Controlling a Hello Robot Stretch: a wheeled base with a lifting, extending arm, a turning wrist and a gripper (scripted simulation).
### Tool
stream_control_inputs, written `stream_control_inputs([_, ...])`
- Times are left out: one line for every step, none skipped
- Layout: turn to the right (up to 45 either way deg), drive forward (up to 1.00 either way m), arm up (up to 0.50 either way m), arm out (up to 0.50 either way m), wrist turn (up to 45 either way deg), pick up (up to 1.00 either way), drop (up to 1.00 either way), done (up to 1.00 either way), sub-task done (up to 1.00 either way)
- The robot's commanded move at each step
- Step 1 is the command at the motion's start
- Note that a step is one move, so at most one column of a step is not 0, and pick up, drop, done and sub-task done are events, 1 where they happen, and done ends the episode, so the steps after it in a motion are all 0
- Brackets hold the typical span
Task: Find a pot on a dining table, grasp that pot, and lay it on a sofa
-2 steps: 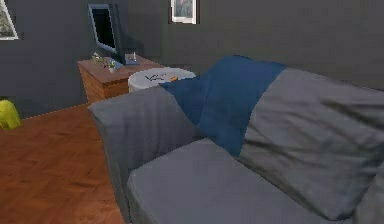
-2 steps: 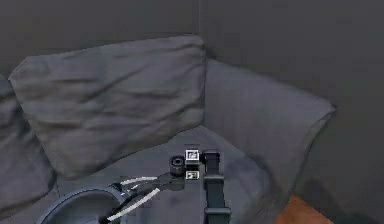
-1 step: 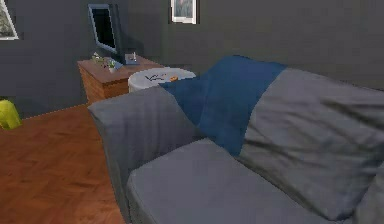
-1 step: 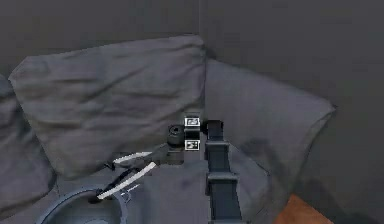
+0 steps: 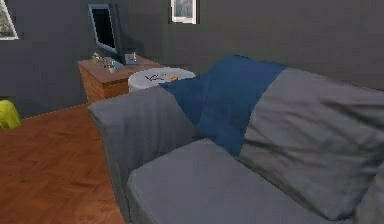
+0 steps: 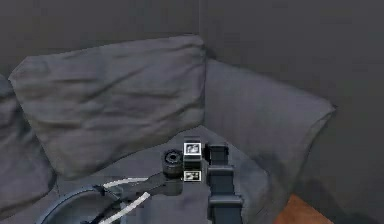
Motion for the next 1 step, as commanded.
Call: stream_control_inputs([0.0,0.00,0.00,0.00,0.0,0.00,0.00,1.00,0.00])
